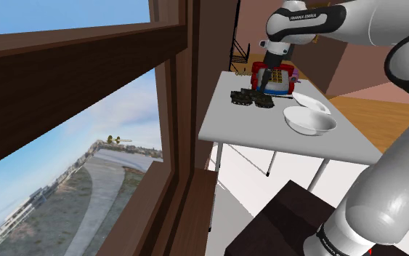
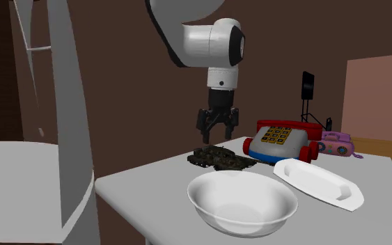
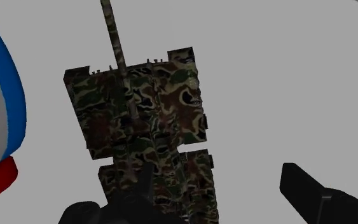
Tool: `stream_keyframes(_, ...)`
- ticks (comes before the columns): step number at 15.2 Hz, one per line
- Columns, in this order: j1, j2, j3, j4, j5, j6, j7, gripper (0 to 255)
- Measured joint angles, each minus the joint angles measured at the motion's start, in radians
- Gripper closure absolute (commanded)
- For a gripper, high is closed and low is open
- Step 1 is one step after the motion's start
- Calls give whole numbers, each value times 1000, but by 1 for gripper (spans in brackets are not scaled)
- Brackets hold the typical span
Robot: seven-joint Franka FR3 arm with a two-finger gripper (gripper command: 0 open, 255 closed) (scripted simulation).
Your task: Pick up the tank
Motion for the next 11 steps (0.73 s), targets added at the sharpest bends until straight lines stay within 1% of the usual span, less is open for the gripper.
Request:
stream_keyframes(4,-36,170,-37,176,79,-43,-125,0)
stream_keyframes(7,-45,202,-40,177,95,-20,-151,0)
stream_keyframes(11,-44,206,-38,124,99,37,-158,0)
